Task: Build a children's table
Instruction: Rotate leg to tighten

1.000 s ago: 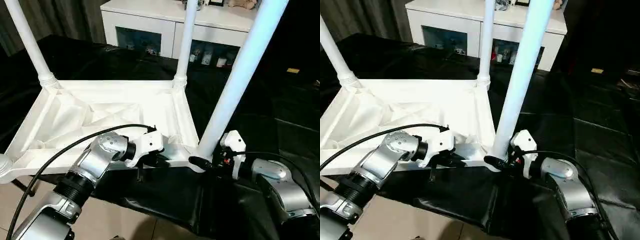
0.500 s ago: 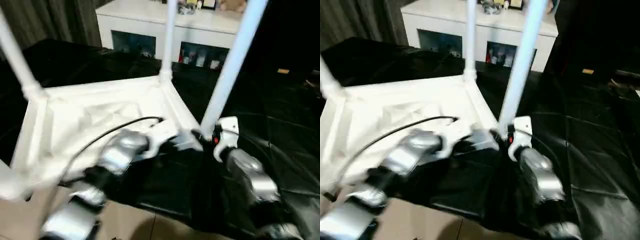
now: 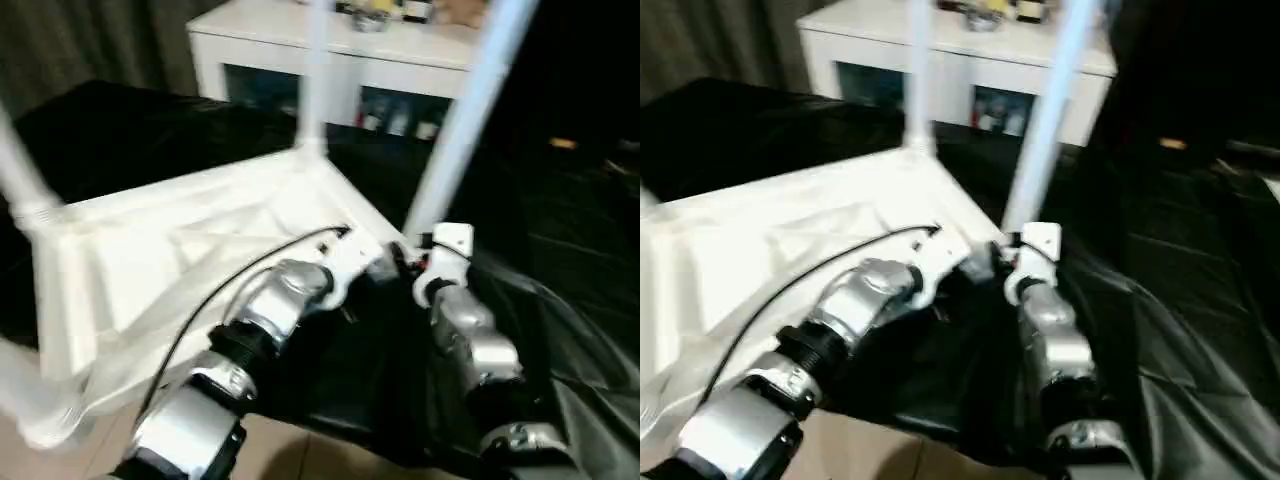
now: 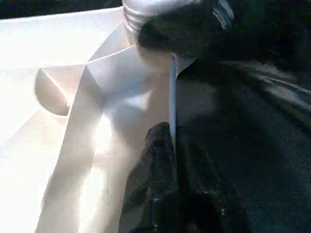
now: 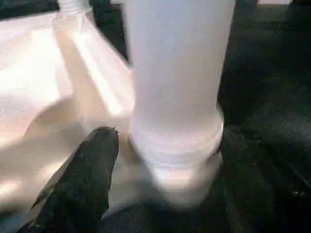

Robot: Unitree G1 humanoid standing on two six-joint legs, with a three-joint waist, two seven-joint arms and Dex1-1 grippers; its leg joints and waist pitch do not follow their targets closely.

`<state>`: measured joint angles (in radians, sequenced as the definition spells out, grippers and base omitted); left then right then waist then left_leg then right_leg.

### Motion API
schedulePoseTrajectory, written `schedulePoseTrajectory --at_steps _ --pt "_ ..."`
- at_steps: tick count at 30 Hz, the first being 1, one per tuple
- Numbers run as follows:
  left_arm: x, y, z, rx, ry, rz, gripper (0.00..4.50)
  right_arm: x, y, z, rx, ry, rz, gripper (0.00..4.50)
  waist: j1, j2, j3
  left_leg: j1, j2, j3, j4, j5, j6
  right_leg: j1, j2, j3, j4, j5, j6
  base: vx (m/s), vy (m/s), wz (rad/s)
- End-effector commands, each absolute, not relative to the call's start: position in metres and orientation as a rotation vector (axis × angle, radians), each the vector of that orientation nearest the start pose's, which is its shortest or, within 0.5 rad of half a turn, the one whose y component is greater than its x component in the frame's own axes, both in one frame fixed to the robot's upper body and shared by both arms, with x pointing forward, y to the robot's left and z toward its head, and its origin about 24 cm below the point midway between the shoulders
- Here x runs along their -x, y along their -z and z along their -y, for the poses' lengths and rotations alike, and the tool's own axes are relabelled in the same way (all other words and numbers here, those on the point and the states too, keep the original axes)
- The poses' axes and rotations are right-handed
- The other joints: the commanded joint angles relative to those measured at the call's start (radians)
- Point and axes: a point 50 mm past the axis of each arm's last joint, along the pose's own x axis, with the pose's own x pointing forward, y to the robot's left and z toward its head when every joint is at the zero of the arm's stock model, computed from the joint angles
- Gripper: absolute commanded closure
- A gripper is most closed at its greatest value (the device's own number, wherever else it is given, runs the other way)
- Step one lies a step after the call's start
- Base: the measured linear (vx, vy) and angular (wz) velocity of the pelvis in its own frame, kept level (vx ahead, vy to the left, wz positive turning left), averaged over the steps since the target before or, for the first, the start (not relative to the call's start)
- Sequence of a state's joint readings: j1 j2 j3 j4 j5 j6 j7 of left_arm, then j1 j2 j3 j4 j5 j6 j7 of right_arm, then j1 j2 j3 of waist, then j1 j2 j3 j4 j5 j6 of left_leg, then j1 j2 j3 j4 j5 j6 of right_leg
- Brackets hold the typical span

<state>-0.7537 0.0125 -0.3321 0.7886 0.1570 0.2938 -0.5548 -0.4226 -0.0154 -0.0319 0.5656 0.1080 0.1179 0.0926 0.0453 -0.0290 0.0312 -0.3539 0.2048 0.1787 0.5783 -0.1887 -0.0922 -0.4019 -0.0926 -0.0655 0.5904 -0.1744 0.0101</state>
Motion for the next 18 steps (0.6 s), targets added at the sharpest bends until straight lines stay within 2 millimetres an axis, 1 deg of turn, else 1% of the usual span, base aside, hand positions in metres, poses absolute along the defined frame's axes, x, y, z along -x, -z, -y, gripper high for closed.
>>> schedulePoseTrajectory --at_steps 1,2,3,4,5,6,7,8,9,10,11,12,13,14,15,16,17,18 --pt "-0.337 -0.036 -0.031 -0.429 0.902 -0.438 4.50 -0.325 -0.027 0.110 -0.075 -0.246 -0.231 0.62 0.007 -0.012 -0.048 -0.010 0.014 -0.007 -0.076 -0.261 0.038 0.042 -0.044 0.033 -0.084 -0.344 -0.120 0.000 0.000 0.00" --pt "-0.337 -0.037 -0.037 -0.436 0.908 -0.437 4.50 -0.324 -0.031 0.116 -0.056 -0.261 -0.202 0.42 0.008 -0.012 -0.048 -0.012 0.014 -0.006 -0.076 -0.242 0.045 0.045 -0.043 0.034 -0.079 -0.308 -0.133 0.000 0.000 0.00" --pt "-0.336 -0.038 -0.049 -0.463 0.950 -0.424 4.50 -0.321 -0.038 0.134 -0.002 -0.287 -0.149 0.29 0.008 -0.011 -0.048 -0.011 0.013 -0.005 -0.074 -0.233 0.048 0.044 -0.043 0.034 -0.078 -0.294 -0.139 0.000 0.000 0.00" --pt "-0.336 -0.038 -0.049 -0.463 0.950 -0.424 4.50 -0.321 -0.038 0.134 -0.002 -0.287 -0.149 0.22 0.013 -0.010 -0.049 -0.010 0.016 -0.005 -0.074 -0.224 0.054 0.047 -0.045 0.034 -0.077 -0.275 -0.144 0.000 0.000 0.00" --pt "-0.336 -0.039 -0.054 -0.481 0.972 -0.415 4.50 -0.320 -0.041 0.143 0.035 -0.311 -0.135 0.22 0.014 -0.007 -0.050 -0.011 0.016 -0.003 -0.070 -0.191 0.069 0.048 -0.043 0.035 -0.069 -0.214 -0.167 0.000 0.000 0.00" --pt "-0.334 -0.039 -0.061 -0.493 1.001 -0.419 4.50 -0.318 -0.042 0.153 0.087 -0.340 -0.127 0.22 0.013 -0.007 -0.049 -0.011 0.015 -0.001 -0.069 -0.189 0.073 0.047 -0.043 0.036 -0.070 -0.209 -0.173 0.000 0.000 0.00" --pt "-0.334 -0.039 -0.061 -0.493 1.001 -0.419 4.50 -0.318 -0.042 0.153 0.087 -0.340 -0.127 0.22 0.016 -0.009 -0.049 -0.011 0.015 0.001 -0.066 -0.180 0.079 0.050 -0.043 0.036 -0.068 -0.201 -0.180 0.000 0.000 0.00" --pt "-0.332 -0.039 -0.067 -0.511 1.040 -0.413 4.50 -0.315 -0.043 0.162 0.117 -0.386 -0.128 0.22 0.019 -0.006 -0.050 -0.009 0.015 0.001 -0.065 -0.172 0.085 0.050 -0.042 0.036 -0.066 -0.187 -0.191 0.000 0.000 0.00" --pt "-0.332 -0.039 -0.067 -0.511 1.040 -0.413 4.50 -0.315 -0.043 0.162 0.117 -0.386 -0.128 0.22 0.018 -0.006 -0.049 -0.011 0.016 0.002 -0.066 -0.165 0.087 0.050 -0.042 0.037 -0.065 -0.180 -0.193 0.000 0.000 0.00" --pt "-0.326 -0.039 -0.071 -0.519 1.117 -0.411 4.50 -0.310 -0.043 0.167 0.128 -0.468 -0.134 0.22 0.019 -0.005 -0.048 -0.011 0.016 0.002 -0.066 -0.160 0.086 0.050 -0.042 0.037 -0.064 -0.175 -0.198 0.000 0.000 0.00" --pt "-0.326 -0.039 -0.071 -0.519 1.117 -0.411 4.50 -0.310 -0.043 0.167 0.128 -0.468 -0.134 0.22 0.020 -0.005 -0.048 -0.011 0.019 0.002 -0.065 -0.163 0.092 0.051 -0.043 0.038 -0.062 -0.157 -0.208 0.000 0.000 0.00" --pt "-0.326 -0.039 -0.072 -0.519 1.124 -0.411 4.50 -0.310 -0.044 0.168 0.128 -0.478 -0.135 0.22 0.019 -0.004 -0.049 -0.009 0.019 0.002 -0.065 -0.165 0.092 0.050 -0.042 0.038 -0.060 -0.150 -0.214 0.000 0.000 0.00" --pt "-0.313 -0.039 -0.080 -0.524 1.284 -0.426 4.50 -0.296 -0.042 0.173 0.166 -0.670 -0.155 0.22 0.020 0.001 -0.049 -0.007 0.019 0.001 -0.066 -0.175 0.095 0.052 -0.040 0.036 -0.060 -0.144 -0.224 0.000 0.000 0.00" --pt "-0.313 -0.039 -0.080 -0.524 1.284 -0.426 4.50 -0.296 -0.042 0.173 0.166 -0.670 -0.155 0.22 0.022 0.000 -0.048 -0.009 0.026 0.001 -0.066 -0.174 0.100 0.053 -0.043 0.039 -0.056 -0.122 -0.232 0.000 0.000 0.00" --pt "-0.305 -0.040 -0.084 -0.514 1.367 -0.444 4.50 -0.288 -0.039 0.175 0.189 -0.770 -0.180 0.22 0.022 -0.001 -0.047 -0.008 0.024 0.002 -0.066 -0.171 0.101 0.051 -0.042 0.039 -0.055 -0.112 -0.238 0.000 0.000 0.00" --pt "-0.301 -0.041 -0.085 -0.498 1.409 -0.459 4.50 -0.284 -0.037 0.176 0.206 -0.816 -0.192 0.22 0.023 0.001 -0.050 -0.004 0.025 0.001 -0.065 -0.176 0.103 0.052 -0.042 0.038 -0.053 -0.104 -0.247 0.000 0.000 0.00" --pt "-0.299 -0.041 -0.086 -0.492 1.426 -0.465 4.50 -0.282 -0.036 0.176 0.213 -0.835 -0.198 0.22 0.025 0.001 -0.046 -0.006 0.026 0.003 -0.066 -0.188 0.106 0.051 -0.044 0.039 -0.053 -0.114 -0.261 0.000 0.000 0.00" --pt "-0.294 -0.042 -0.088 -0.474 1.470 -0.491 4.50 -0.279 -0.035 0.177 0.226 -0.878 -0.211 0.22 0.026 0.000 -0.044 -0.004 0.027 0.005 -0.067 -0.196 0.104 0.048 -0.043 0.040 -0.056 -0.128 -0.258 0.000 0.000 0.00"
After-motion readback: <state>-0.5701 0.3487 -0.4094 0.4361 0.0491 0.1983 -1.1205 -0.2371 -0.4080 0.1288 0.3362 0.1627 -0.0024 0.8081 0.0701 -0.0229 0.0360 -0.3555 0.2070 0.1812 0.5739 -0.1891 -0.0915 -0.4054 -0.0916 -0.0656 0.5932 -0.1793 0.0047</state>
